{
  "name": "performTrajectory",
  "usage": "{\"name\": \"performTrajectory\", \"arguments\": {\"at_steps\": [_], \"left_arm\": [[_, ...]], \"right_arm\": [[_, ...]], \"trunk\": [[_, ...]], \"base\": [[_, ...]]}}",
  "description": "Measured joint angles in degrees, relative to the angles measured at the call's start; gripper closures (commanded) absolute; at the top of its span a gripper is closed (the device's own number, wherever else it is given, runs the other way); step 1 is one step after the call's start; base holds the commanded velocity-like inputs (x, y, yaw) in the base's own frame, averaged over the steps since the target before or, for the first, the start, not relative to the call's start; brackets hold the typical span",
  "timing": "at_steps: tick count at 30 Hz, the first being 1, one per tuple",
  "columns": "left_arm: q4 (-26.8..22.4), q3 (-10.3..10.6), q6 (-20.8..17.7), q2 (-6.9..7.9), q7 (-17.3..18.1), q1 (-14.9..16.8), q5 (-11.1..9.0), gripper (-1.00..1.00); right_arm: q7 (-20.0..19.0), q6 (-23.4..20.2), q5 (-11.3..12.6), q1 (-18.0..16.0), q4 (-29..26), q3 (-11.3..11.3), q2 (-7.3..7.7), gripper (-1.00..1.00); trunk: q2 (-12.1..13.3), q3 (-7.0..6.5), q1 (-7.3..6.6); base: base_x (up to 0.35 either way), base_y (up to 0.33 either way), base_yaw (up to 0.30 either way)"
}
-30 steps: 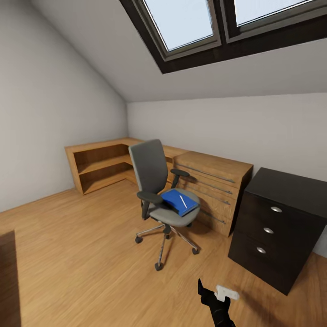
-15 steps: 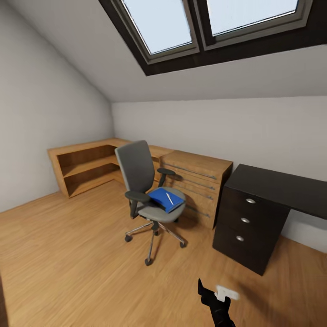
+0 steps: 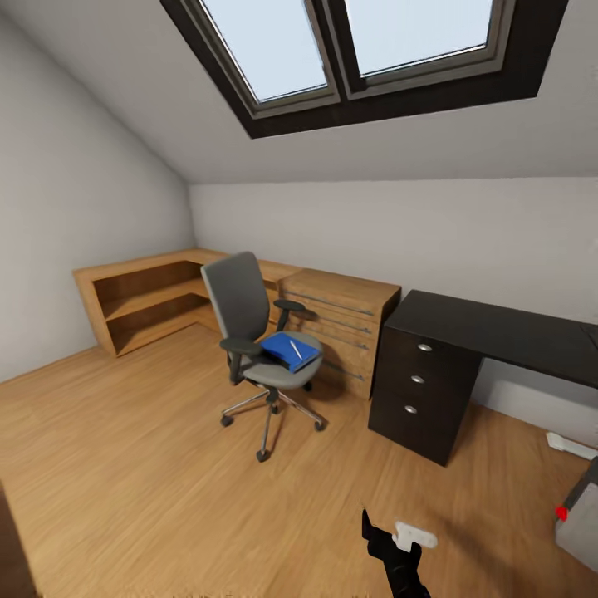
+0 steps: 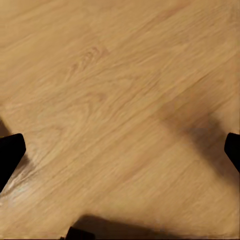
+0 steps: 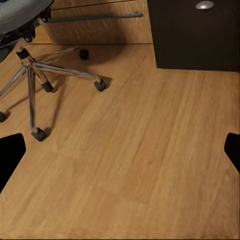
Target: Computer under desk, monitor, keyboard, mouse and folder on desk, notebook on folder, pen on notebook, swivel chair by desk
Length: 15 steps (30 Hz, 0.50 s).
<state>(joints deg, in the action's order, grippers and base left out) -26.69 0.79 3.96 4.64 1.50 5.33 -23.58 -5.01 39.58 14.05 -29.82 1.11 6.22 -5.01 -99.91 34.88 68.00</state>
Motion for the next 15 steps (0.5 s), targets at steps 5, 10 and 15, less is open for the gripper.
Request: {"name": "performTrajectory", "arguments": {"at_steps": [5,10,15], "left_arm": [[0.05,0.04,-0.01,0.0,-0.06,0.0,0.01,-1.0],[0.1,0.06,-0.01,0.0,-0.06,0.0,0.04,-1.0],[2.72,-0.04,-0.03,0.04,-0.06,-0.01,-0.05,-1.0]], "right_arm": [[0.07,0.0,0.01,0.0,0.0,0.01,0.06,-1.0],[1.32,-0.01,0.06,0.0,0.0,0.02,0.12,-1.0],[3.51,-0.16,0.29,1.74,0.07,0.1,0.2,-1.0]], "trunk": [[2.01,-0.44,-1.1],[4.01,-0.88,-2.22],[6.01,-1.4,-3.33]], "base": [[-0.336,0.0,-0.002],[-0.164,0.0,0.0],[-0.026,0.0,0.0]]}}
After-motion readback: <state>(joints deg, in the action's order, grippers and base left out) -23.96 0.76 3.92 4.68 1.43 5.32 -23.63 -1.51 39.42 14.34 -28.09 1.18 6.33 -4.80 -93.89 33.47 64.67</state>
